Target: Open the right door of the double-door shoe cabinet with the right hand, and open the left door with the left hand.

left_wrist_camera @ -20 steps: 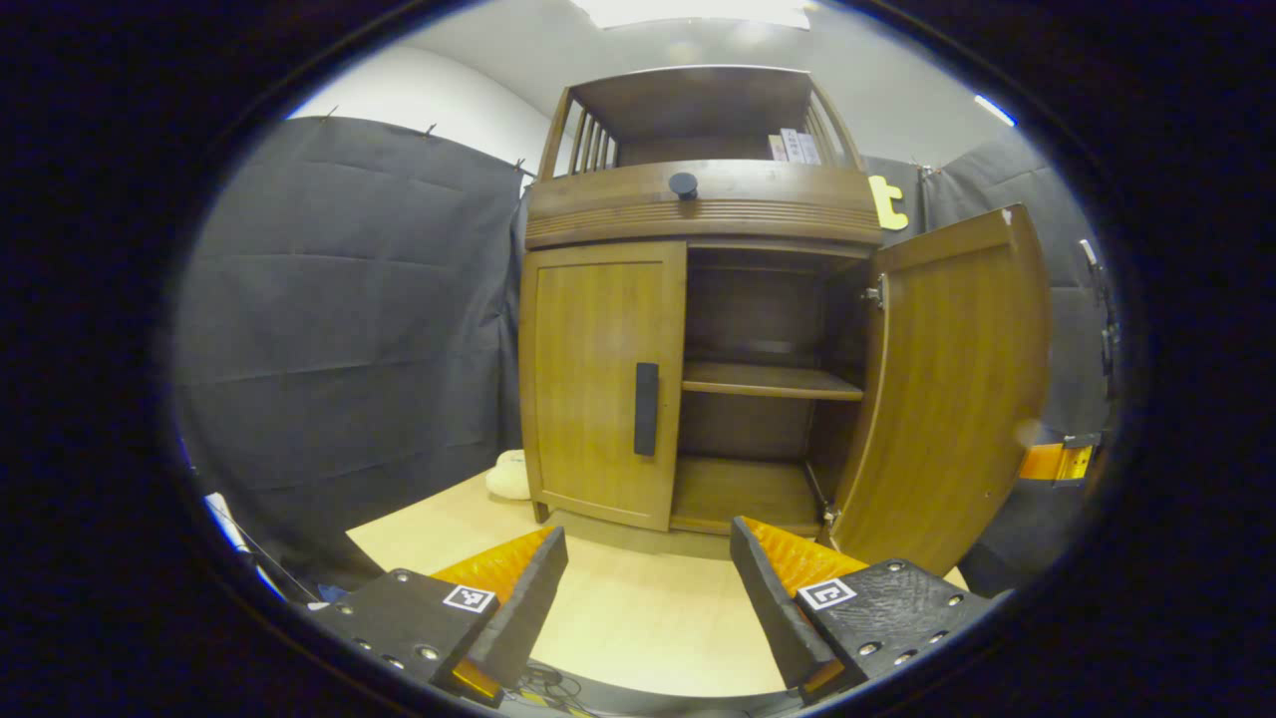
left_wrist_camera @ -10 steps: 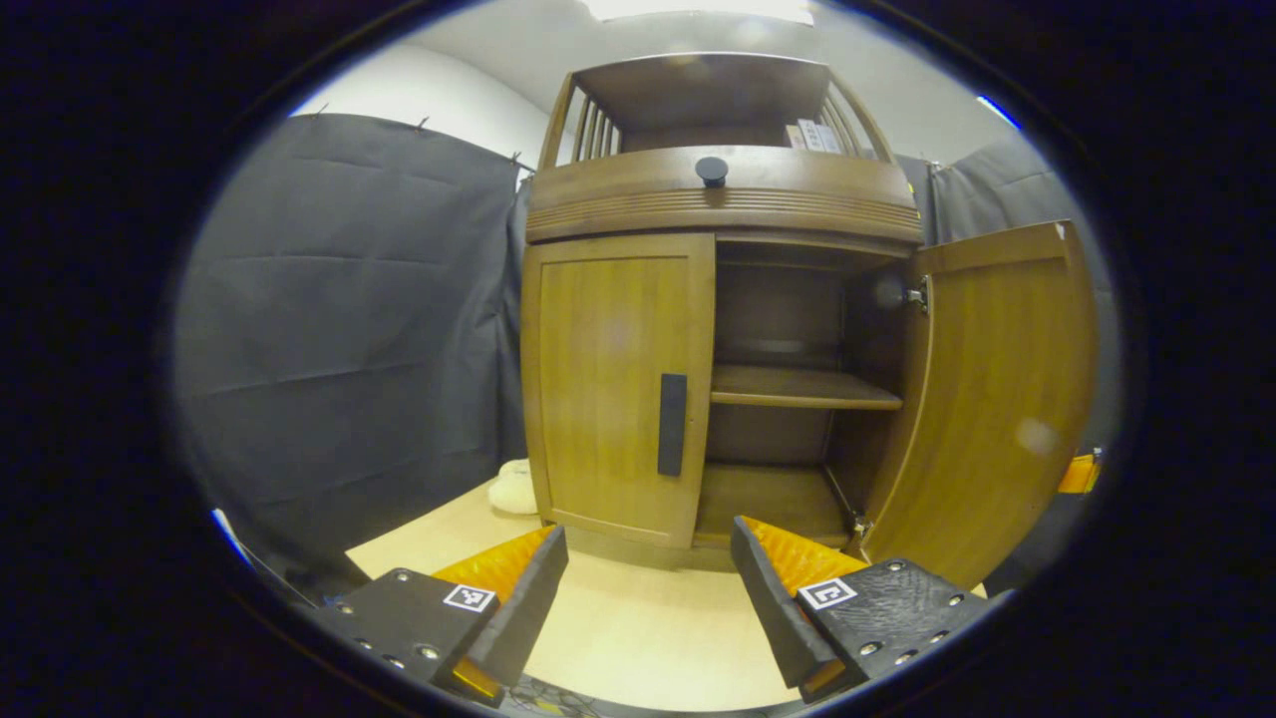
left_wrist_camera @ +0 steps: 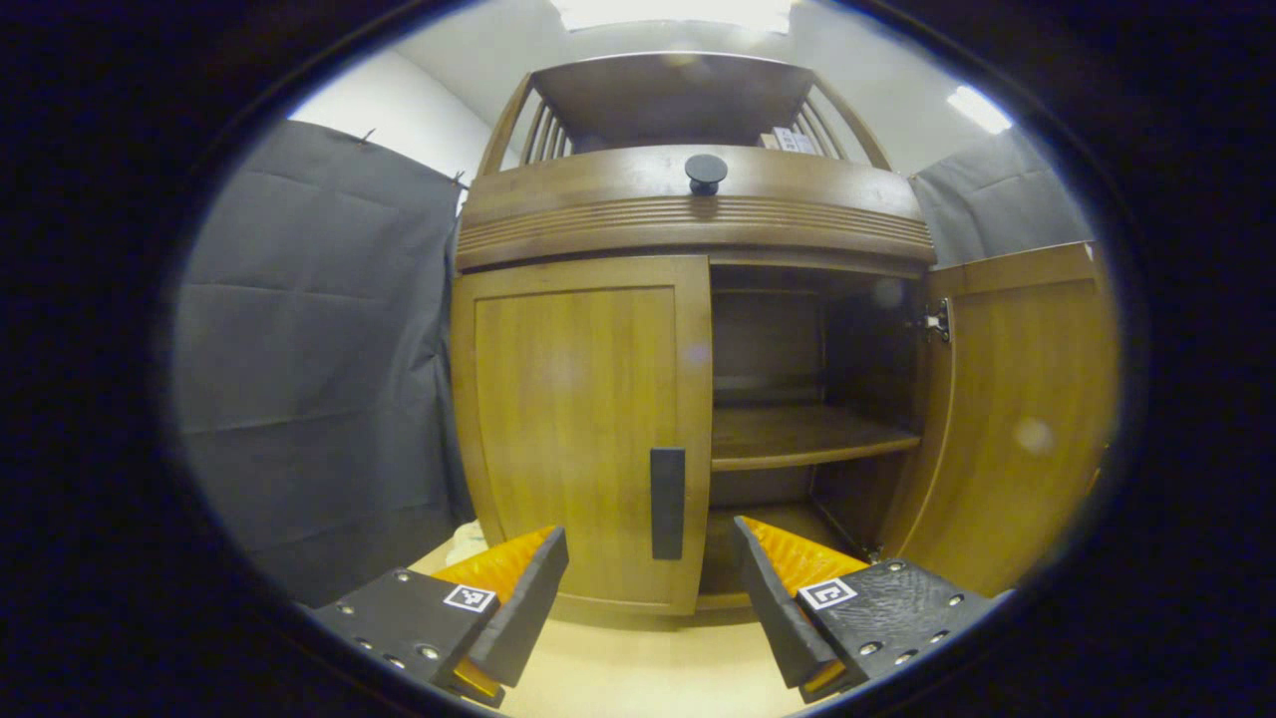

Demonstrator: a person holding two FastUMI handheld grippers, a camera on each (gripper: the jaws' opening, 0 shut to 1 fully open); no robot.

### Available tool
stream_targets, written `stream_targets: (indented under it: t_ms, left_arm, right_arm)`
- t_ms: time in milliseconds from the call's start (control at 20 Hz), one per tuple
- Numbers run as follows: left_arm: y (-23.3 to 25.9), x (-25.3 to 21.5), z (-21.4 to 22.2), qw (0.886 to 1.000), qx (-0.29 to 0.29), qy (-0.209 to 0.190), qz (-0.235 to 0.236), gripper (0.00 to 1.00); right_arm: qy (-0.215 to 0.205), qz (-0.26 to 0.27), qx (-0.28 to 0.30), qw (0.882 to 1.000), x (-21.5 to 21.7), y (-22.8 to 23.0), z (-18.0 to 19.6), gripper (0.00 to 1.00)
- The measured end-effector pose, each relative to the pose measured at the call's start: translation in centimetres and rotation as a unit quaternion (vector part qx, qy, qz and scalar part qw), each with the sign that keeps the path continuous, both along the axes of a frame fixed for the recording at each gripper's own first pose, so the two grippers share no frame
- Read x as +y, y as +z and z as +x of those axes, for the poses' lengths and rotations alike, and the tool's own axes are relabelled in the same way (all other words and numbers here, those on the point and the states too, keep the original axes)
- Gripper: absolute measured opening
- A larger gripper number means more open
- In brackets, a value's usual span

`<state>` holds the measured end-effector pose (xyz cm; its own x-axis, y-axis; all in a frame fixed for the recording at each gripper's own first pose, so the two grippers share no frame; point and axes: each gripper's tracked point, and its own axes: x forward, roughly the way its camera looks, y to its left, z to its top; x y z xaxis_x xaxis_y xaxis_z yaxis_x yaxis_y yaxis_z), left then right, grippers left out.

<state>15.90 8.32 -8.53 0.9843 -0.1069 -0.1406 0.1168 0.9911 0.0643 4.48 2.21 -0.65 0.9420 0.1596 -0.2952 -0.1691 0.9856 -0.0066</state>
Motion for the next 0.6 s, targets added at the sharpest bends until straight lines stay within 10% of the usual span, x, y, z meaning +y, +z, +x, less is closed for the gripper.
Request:
stream_targets:
  t_ms: [600]
  left_arm:
    - [-3.8, -1.3, 11.2, 0.997, 0.005, -0.078, -0.001, 1.00]
  right_arm:
    - [-0.117, 0.051, 0.000, 0.992, 1.3, 0.1, -2.3, 0.92]
